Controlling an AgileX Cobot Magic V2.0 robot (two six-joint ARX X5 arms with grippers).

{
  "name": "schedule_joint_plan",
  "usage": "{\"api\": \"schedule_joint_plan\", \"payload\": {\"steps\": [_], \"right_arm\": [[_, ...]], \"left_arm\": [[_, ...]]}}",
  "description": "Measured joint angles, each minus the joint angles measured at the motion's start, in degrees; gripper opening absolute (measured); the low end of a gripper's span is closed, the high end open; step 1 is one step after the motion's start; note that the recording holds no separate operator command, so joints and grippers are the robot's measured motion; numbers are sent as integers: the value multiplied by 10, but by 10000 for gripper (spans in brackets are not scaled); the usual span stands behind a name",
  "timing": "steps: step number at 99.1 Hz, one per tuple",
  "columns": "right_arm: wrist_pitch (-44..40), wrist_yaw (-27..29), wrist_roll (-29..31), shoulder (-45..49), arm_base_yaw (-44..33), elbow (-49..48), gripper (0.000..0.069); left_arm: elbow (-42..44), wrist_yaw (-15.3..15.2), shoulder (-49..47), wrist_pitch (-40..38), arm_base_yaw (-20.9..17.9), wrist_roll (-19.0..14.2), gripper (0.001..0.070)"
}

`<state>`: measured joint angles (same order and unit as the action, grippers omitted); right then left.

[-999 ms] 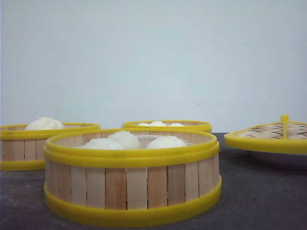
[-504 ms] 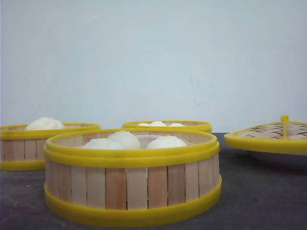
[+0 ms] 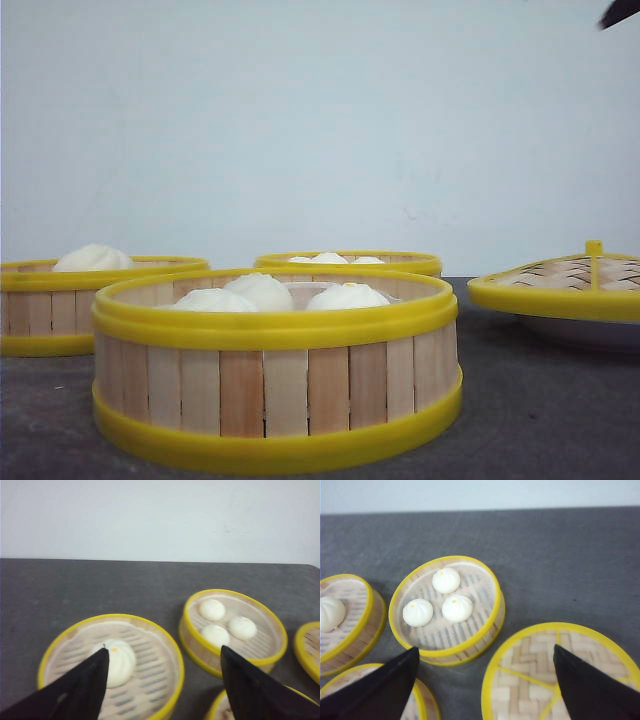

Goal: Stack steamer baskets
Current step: 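Lower the right gripper and grasp the rim of a bun-filled steamer basket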

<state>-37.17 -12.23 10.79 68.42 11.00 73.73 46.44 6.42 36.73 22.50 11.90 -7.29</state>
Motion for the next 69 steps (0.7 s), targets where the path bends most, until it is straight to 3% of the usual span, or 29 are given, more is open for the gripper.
{"api": "schedule_joint_plan", "payload": {"steps": [21, 69], "right_arm": [[-1, 1, 0, 139, 26, 80, 459], [0, 22, 15, 395, 55, 196, 442]], "left_arm": [[0, 0, 0, 0, 43, -11, 428], [0, 0, 0, 0, 119, -26, 428]]}}
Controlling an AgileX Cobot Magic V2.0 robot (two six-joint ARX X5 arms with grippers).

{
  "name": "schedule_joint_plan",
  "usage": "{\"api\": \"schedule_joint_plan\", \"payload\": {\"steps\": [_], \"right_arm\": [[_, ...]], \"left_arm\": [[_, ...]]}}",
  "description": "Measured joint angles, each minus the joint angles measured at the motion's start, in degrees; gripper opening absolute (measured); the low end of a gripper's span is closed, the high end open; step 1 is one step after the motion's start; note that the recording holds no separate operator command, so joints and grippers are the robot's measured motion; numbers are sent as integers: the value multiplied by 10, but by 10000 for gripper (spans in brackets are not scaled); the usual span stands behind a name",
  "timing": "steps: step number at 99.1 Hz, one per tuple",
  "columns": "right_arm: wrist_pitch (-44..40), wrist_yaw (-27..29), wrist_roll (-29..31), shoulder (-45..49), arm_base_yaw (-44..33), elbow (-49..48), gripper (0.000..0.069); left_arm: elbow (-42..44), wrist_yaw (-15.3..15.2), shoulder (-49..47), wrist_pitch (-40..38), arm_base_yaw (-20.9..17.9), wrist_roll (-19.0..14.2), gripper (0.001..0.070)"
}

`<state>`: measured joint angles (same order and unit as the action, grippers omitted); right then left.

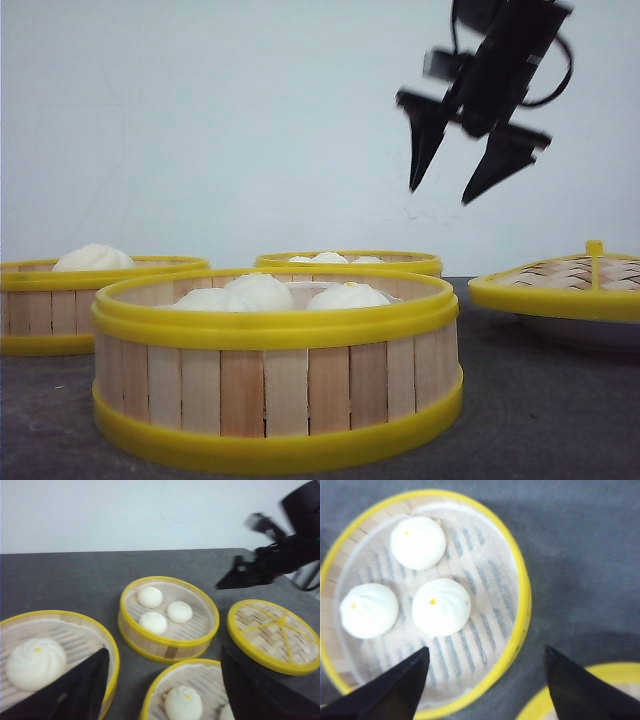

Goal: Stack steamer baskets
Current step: 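Lower the right gripper and grasp the rim of a bun-filled steamer basket, then lift the basket with the right gripper and lower it onto the front basket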

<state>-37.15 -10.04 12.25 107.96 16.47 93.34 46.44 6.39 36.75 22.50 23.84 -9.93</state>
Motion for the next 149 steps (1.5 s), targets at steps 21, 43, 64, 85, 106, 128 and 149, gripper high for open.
{"api": "schedule_joint_plan", "payload": {"steps": [21, 43, 64, 85, 106, 128, 149], "right_arm": [[24, 12, 12, 56, 4, 6, 377], [31, 29, 28, 95, 4, 6, 335], [29, 43, 34, 108, 7, 7, 206], [42, 73, 54, 111, 23, 10, 53], [25, 82, 58, 117, 25, 33, 29], [-33, 76, 59, 112, 15, 94, 29], [-70, 58, 23, 16, 7, 105, 29]], "left_arm": [[0, 0, 0, 0, 26, -3, 428], [0, 0, -9, 0, 42, -8, 428], [0, 0, -17, 0, 46, -9, 428], [0, 0, -24, 0, 47, -9, 428], [0, 0, -27, 22, 47, -9, 428], [0, 0, -30, 30, 47, -8, 428], [0, 0, -47, 37, 47, -8, 428]]}}
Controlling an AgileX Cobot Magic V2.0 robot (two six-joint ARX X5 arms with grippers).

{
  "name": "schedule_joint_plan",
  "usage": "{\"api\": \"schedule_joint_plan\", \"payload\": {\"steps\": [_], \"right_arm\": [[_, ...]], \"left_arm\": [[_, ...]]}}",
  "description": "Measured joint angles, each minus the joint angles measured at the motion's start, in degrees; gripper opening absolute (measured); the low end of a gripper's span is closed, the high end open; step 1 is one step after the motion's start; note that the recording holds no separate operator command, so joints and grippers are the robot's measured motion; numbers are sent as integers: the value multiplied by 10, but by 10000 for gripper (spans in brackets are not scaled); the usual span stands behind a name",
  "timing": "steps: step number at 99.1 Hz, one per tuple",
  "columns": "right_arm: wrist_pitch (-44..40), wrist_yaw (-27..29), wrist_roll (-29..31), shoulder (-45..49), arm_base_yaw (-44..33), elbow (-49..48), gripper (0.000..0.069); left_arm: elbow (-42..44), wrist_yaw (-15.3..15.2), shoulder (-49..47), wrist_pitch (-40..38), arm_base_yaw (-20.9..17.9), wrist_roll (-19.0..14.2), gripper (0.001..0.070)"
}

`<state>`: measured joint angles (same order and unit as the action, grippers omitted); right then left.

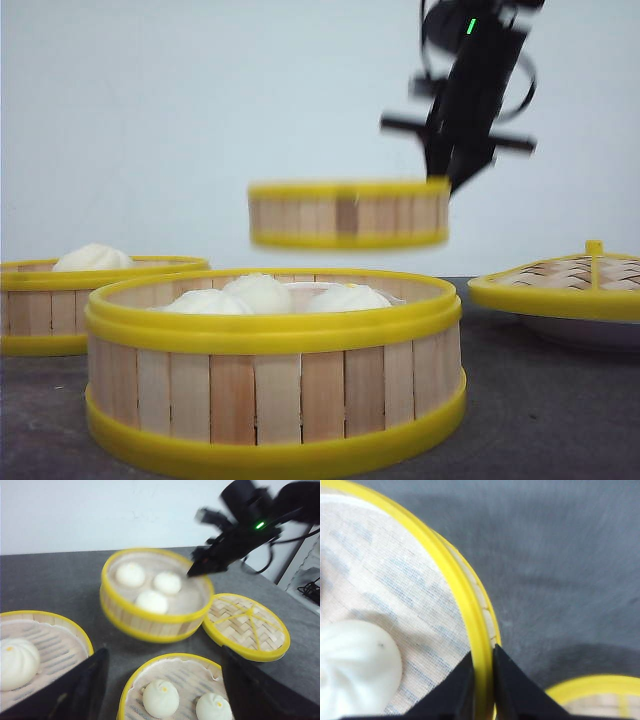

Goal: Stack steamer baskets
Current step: 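Lift the basket with the right gripper and lower it onto the front basket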

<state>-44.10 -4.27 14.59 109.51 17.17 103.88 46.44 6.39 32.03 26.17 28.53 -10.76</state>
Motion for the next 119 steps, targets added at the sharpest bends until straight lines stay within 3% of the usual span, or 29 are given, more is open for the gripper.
{"api": "schedule_joint_plan", "payload": {"steps": [31, 65, 84, 119], "right_arm": [[-116, -66, -85, -184, 18, 11, 28], [-200, -71, -142, -268, 100, 11, 28], [-173, -68, -146, -267, 139, -32, 28], [-43, -64, -144, -262, 164, -211, 28]], "left_arm": [[0, 0, -17, 19, 0, 0, 428], [0, 0, -24, 20, 0, 0, 428], [0, 0, -24, 22, 0, 0, 428], [0, 0, -28, 23, 0, 0, 428]]}}
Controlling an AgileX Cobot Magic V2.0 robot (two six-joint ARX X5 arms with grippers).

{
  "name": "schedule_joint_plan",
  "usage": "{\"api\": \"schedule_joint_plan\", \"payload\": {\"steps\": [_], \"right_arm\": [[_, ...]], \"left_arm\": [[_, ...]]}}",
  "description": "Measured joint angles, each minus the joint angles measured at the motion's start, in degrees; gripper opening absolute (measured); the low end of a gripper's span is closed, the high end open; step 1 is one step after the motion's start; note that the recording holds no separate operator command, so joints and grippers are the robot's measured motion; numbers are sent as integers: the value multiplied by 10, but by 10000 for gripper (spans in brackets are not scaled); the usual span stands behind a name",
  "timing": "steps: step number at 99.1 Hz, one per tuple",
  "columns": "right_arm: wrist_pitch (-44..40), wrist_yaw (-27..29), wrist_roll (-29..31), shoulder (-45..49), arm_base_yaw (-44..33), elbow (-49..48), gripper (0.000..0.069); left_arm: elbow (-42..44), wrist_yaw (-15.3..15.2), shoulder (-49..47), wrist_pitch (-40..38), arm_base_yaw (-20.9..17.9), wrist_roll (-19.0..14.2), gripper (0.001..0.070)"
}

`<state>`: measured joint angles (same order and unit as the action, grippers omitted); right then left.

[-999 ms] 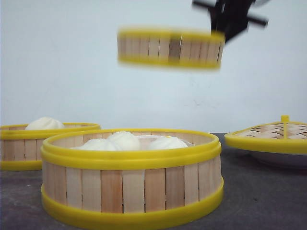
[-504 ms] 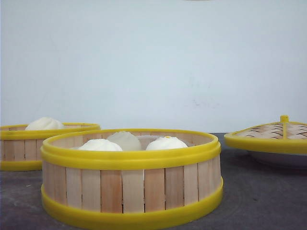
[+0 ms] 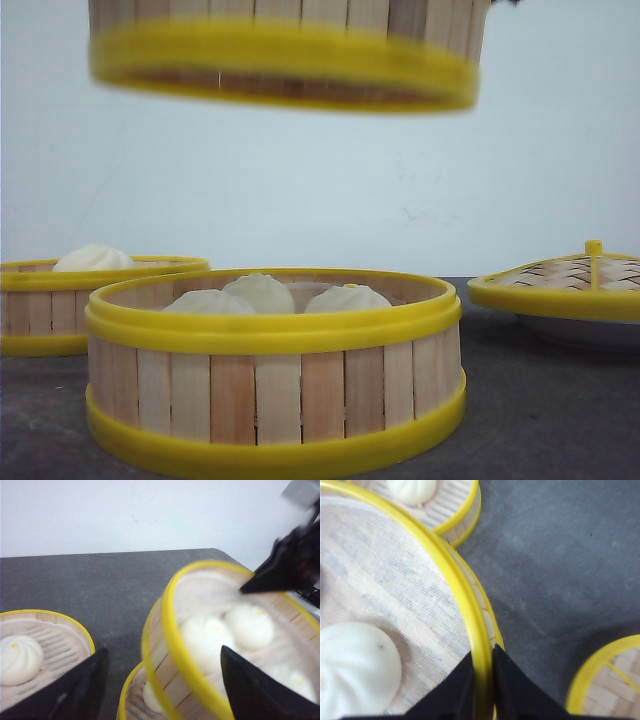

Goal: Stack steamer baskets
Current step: 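Lift the basket with the right gripper and lower it onto the front basket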

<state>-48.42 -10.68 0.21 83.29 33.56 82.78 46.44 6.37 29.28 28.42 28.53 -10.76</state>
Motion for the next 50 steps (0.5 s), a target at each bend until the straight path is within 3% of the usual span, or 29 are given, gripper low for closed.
{"api": "schedule_joint_plan", "payload": {"steps": [20, 50], "right_arm": [[79, -1, 9, 2, 10, -81, 28], [102, 23, 17, 43, 9, -117, 28]], "left_arm": [[0, 0, 0, 0, 0, 0, 428], [0, 0, 0, 0, 0, 0, 428]]}}
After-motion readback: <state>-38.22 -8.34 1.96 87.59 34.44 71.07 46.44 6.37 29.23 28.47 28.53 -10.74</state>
